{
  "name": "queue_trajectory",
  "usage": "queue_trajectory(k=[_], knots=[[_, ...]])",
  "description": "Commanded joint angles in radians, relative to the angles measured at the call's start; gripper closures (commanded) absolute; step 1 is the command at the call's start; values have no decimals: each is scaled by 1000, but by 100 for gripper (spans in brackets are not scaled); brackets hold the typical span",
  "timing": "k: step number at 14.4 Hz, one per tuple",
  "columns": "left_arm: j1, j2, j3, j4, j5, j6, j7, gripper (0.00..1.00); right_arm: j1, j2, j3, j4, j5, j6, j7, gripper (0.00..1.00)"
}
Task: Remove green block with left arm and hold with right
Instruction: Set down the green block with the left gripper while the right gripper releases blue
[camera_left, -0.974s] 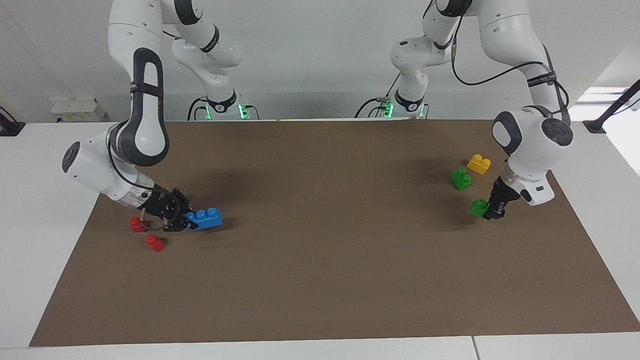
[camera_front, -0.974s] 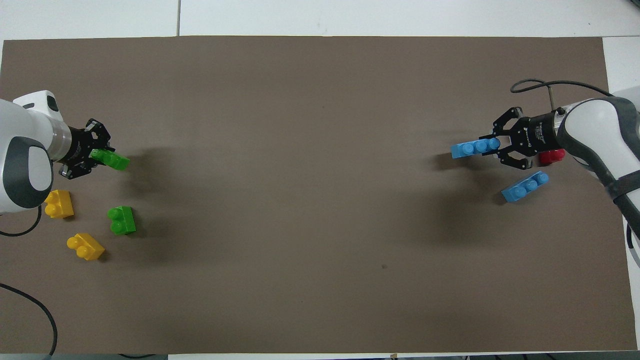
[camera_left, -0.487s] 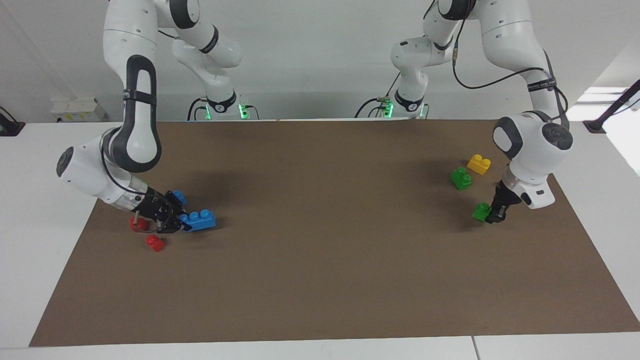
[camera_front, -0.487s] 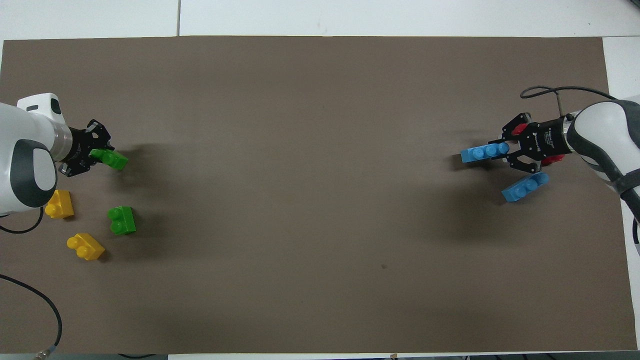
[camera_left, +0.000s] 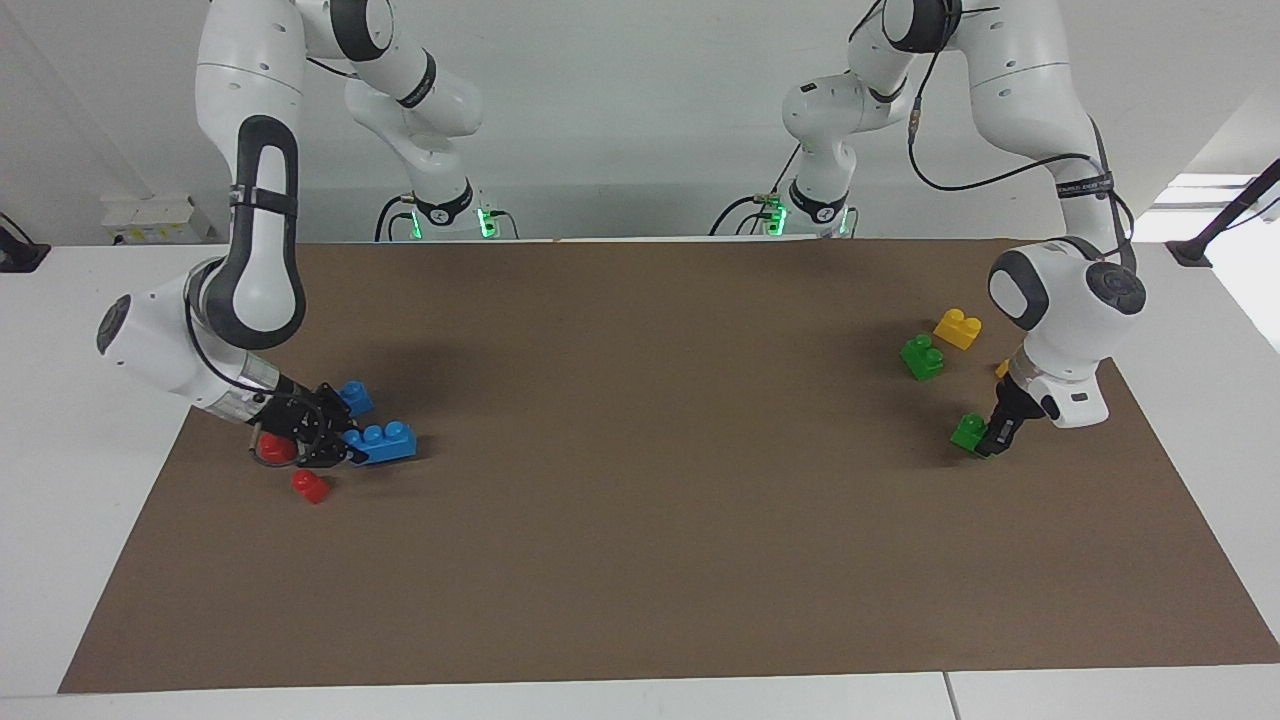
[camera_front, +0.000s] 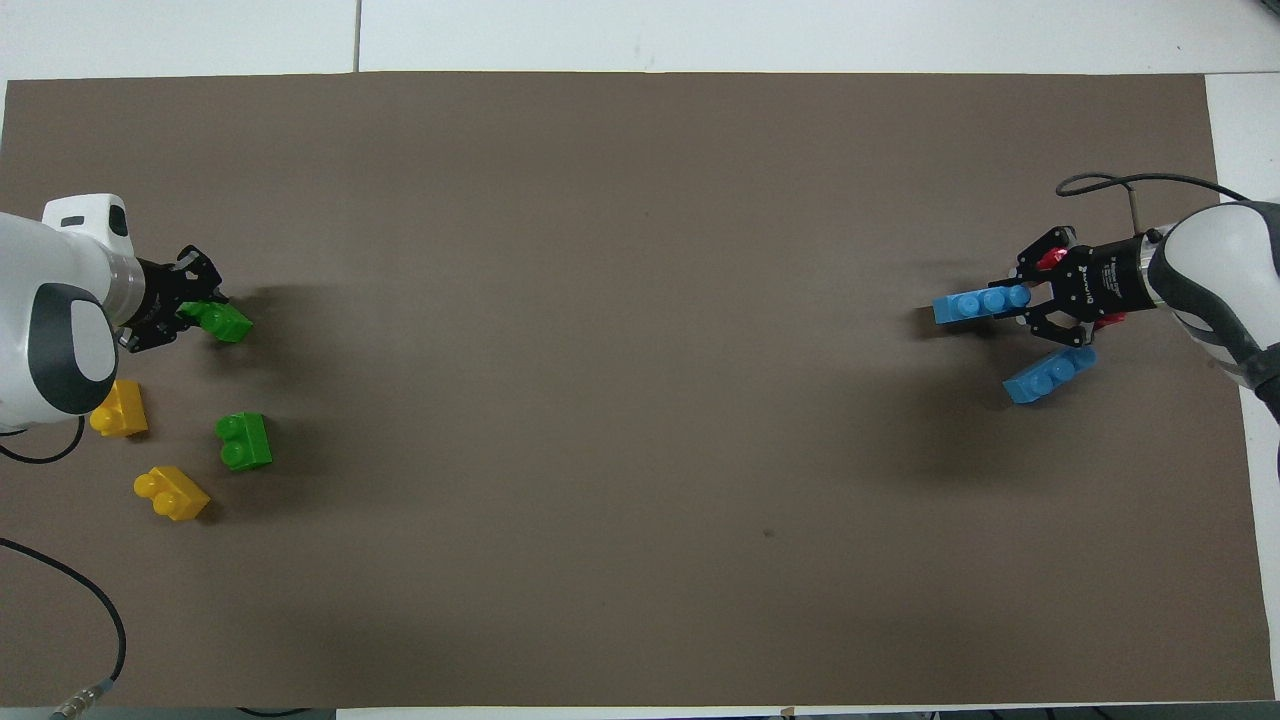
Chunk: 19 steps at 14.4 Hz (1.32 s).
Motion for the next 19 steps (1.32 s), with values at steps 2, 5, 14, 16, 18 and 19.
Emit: queue_trajectory(k=[2, 5, 14, 16, 18, 19], knots=[[9, 6, -5, -12, -18, 18, 39, 100, -11, -3, 12, -36, -12, 53, -18, 100], [22, 6, -3, -15, -18, 4, 36, 100, -14, -4, 12, -43, -12, 61, -19, 100], [26, 6, -3, -18, -18, 7, 32, 100, -20, -7, 12, -49, -12, 55, -21, 100], [28, 4, -3, -18, -18, 5, 40, 100, -20, -7, 12, -49, -14, 64, -28, 86], [37, 4, -3, -16, -18, 4, 51, 40, -20, -7, 12, -48, -12, 64, -50, 56], [37, 4, -3, -15, -18, 2, 52, 0, -20, -7, 12, -48, -12, 64, -53, 48]])
